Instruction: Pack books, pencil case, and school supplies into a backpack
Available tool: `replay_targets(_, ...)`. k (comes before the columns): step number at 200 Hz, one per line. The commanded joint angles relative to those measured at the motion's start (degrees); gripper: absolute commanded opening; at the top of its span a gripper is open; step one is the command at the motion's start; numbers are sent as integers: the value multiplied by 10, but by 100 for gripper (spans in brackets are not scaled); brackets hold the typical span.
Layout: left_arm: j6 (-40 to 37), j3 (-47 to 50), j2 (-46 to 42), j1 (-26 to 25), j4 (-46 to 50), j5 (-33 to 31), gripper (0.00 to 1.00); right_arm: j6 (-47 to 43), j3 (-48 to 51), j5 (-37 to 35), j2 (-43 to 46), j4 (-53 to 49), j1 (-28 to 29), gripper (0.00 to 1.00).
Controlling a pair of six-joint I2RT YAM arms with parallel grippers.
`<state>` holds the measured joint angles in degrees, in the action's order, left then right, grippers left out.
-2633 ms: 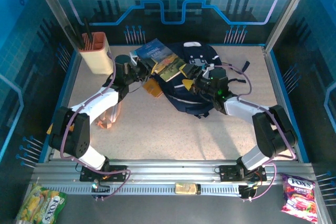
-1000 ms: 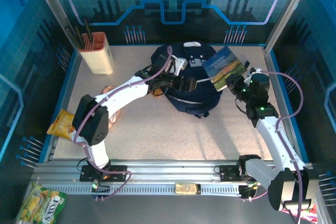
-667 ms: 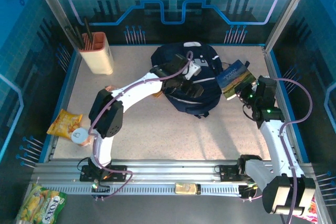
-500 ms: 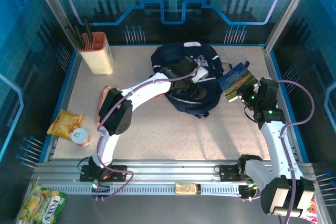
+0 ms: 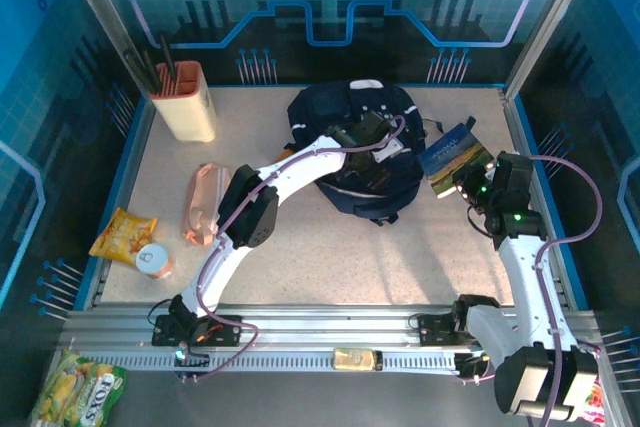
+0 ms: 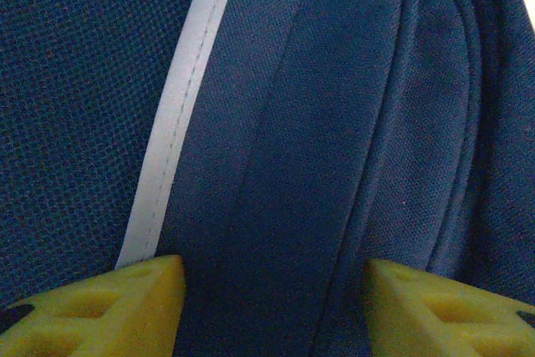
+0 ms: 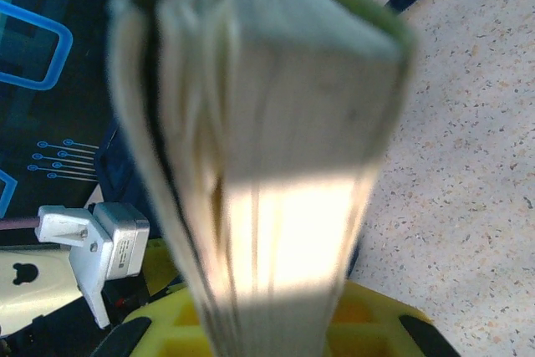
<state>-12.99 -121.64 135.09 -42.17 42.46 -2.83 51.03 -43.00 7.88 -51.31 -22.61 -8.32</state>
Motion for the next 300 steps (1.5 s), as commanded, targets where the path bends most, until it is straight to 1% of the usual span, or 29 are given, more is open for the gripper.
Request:
replay_targets(1,-16,-31,20,1,39,-27,58,-13,-26,-7,15,16,-10,0)
replay_targets(15,-16,-41,25,1,45,-33,54,-14,-28,-8,16,12,-10,0)
replay_targets(20,-14,-41,25,0,43,-35,50,-15,-30,-9,16,10,-10,0)
replay_targets(29,-9,-43,25,0,40,-39,40,-17,-32,-10,17,7,-11,0)
replay_targets(51,6,-54,18,0,43,-38,23,-22,-35,-19,23,-1,-11,0)
replay_targets(78,23,-60,-3,1,43,-30,13,-31,-45,-34,27,-21,-12,0)
replay_targets(104,30,-60,-24,1,36,-22,0,-36,-54,-64,30,-51,-13,0)
replay_targets(130,41,-48,-56,1,15,-17,0,-38,-63,-90,32,-85,-13,0)
replay_targets(147,53,-33,-83,1,-10,-26,0,-39,-63,-109,36,-104,-13,0)
replay_targets(162,63,-12,-116,1,-42,-30,0,-38,-62,-108,37,-110,-14,0)
replay_targets(180,74,22,-152,1,-89,-30,0,-35,-56,-74,35,-103,-13,0)
replay_targets(202,88,41,-179,2,-135,-42,0,-21,-42,-5,36,-68,-13,0)
replay_targets(224,110,45,-188,2,-177,-78,0,19,-16,59,41,-16,-12,0)
replay_targets(237,116,39,-186,2,-191,-82,0,47,2,86,44,21,-7,0)
replay_targets(261,132,27,-179,2,-206,-72,0,92,31,115,40,79,12,0)
replay_targets(300,142,18,-171,2,-204,-64,0,162,68,116,23,168,61,0)
